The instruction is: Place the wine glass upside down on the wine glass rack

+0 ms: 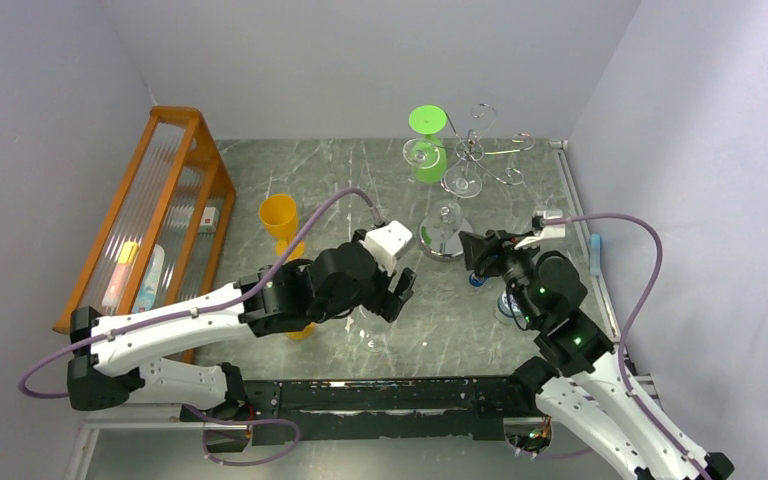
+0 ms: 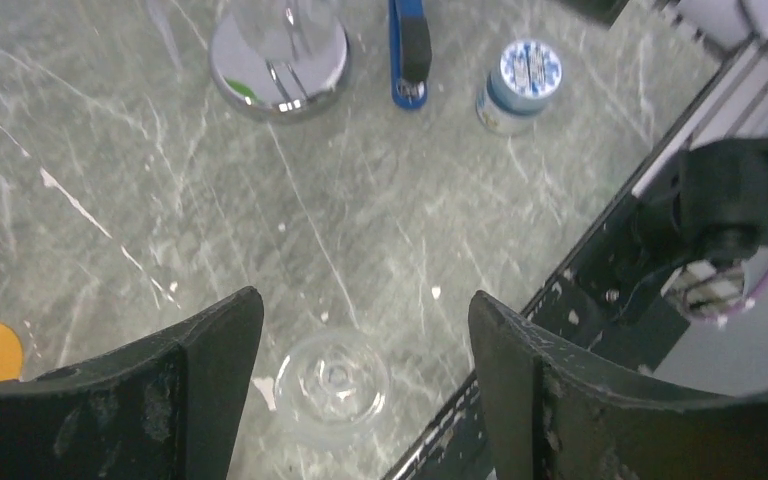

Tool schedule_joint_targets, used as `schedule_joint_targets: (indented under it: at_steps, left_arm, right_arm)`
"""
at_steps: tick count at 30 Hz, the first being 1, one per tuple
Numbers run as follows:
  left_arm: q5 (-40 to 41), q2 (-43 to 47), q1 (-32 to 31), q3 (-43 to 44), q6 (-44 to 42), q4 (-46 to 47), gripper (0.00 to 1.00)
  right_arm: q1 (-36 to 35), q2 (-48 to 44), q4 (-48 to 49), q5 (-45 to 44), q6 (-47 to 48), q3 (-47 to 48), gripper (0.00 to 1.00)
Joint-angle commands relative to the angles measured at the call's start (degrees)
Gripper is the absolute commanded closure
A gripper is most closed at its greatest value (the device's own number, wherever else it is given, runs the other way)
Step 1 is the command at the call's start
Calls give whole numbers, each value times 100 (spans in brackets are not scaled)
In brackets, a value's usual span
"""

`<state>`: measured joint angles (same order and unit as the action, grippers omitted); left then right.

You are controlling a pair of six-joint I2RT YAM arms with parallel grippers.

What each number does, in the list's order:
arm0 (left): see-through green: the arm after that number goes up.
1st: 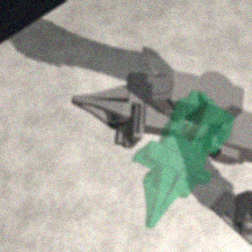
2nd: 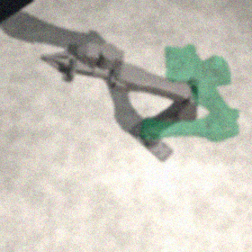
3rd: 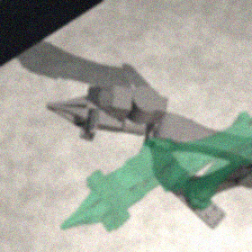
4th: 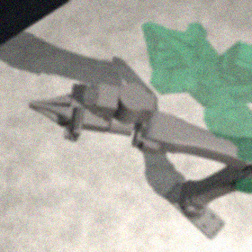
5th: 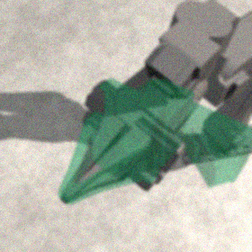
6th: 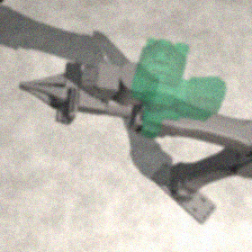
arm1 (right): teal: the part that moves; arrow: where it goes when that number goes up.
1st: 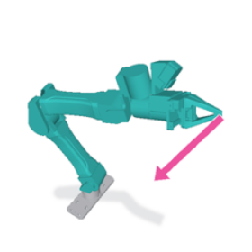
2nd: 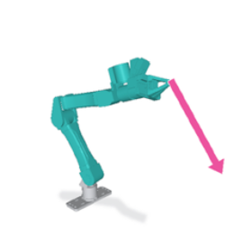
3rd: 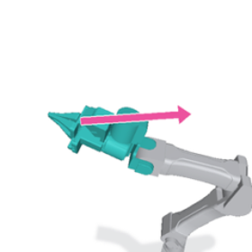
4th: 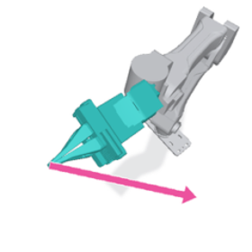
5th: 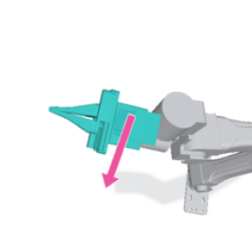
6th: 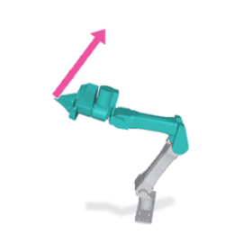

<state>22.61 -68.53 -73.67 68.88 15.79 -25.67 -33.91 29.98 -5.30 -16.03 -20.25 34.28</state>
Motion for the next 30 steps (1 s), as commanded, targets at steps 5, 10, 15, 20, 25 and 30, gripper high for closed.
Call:
schedule_joint_targets:
  at_steps: [5, 10, 15, 20, 25, 30]
  left_arm:
    - [-963, -333, -16, 254, 220, -1356, 23]
    - [-1123, -411, -23, 298, 161, -1450, 46]
    - [-1124, -602, -18, 327, 140, -1668, 55]
    - [-1080, -706, -18, 242, 146, -1699, 51]
    - [-856, -916, -23, 249, 144, -1737, 52]
    - [-575, -1206, -16, 275, 165, -1908, 59]
  right_arm:
    - [32, -421, -704, -208, -412, -41, 32]
    - [20, -361, -847, -471, -593, 82, 30]
    - [20, -393, -907, -637, -663, 97, 30]
    - [26, -521, -865, -693, -712, 6, 30]
    - [27, -516, -881, -753, -787, -27, 30]
    - [20, -493, -951, -829, -857, -40, 30]
